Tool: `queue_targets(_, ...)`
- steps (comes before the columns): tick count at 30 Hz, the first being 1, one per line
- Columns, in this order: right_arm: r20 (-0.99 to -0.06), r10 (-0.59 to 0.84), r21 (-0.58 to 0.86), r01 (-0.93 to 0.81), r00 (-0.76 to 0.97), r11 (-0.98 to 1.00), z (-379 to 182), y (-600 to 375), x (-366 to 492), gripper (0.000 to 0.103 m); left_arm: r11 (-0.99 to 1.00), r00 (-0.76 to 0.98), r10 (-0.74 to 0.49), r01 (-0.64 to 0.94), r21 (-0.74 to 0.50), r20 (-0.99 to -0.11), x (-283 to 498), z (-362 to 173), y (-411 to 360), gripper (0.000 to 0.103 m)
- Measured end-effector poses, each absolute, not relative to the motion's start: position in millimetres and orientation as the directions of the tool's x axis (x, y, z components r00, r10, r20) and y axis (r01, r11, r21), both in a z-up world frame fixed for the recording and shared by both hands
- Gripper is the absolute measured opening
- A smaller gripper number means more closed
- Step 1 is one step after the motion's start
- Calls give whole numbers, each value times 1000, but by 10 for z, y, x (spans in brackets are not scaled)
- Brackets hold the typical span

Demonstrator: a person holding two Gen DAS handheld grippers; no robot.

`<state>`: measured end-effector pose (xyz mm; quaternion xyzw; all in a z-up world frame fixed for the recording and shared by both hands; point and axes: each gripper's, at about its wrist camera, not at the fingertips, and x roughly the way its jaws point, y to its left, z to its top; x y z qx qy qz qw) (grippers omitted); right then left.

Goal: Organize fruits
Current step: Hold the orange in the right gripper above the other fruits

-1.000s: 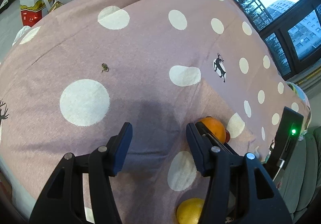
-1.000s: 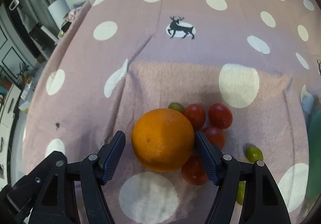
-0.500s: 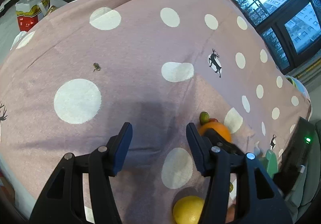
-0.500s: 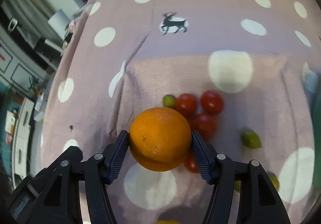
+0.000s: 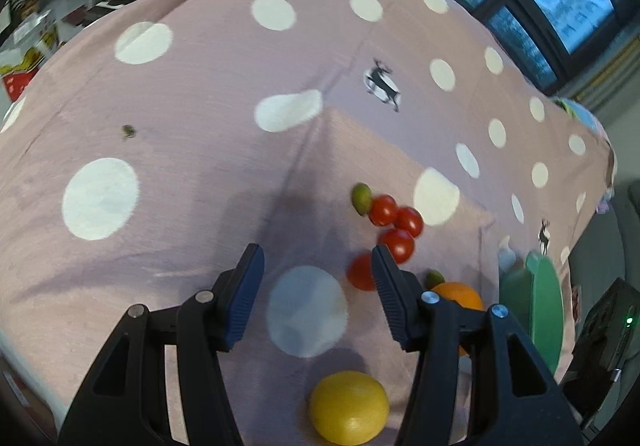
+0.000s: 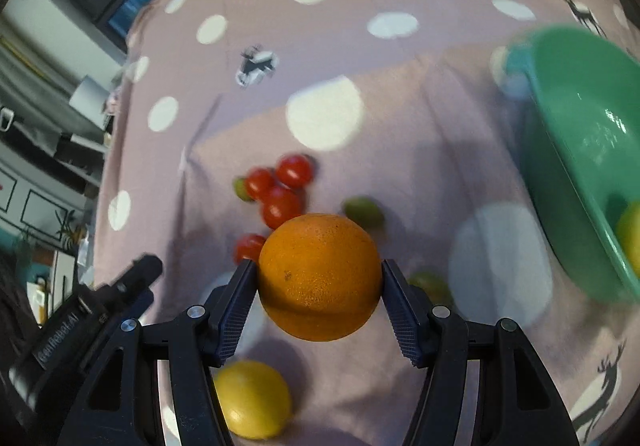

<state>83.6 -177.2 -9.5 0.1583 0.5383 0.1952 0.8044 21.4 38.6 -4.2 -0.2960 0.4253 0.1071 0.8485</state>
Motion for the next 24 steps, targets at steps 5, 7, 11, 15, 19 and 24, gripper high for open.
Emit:
queue_targets(5, -809, 485, 464, -148, 332, 874, -104, -1821, 821, 64, 830, 599, -80, -402, -386, -797, 281, -67, 234, 56)
queue_targets(7, -795, 517, 493, -156, 318, 856, -130, -1845, 829, 64, 831, 597, -79, -402, -383, -798, 289, -71, 226, 56)
queue_targets(11, -772, 573, 540, -192, 274, 819, -153, -1780, 824, 64, 815, 592, -67, -432, -387, -803, 278, -94, 300, 56)
queue_targets(15, -766, 590, 534, -258, 254, 805, -123, -1591, 793, 64, 801, 583, -53, -459, -383, -810, 242, -108, 363, 56)
queue_targets(19, -798, 573, 520, -267, 188, 812, -254, -1419, 818, 64, 804, 572, -44, -466, -369, -819, 226, -118, 389, 56)
queue_targets(24, -819, 542, 497, -239, 189, 834, -280, -1386, 840, 65, 814, 559, -63, -451, -367, -827, 235, -144, 382, 56)
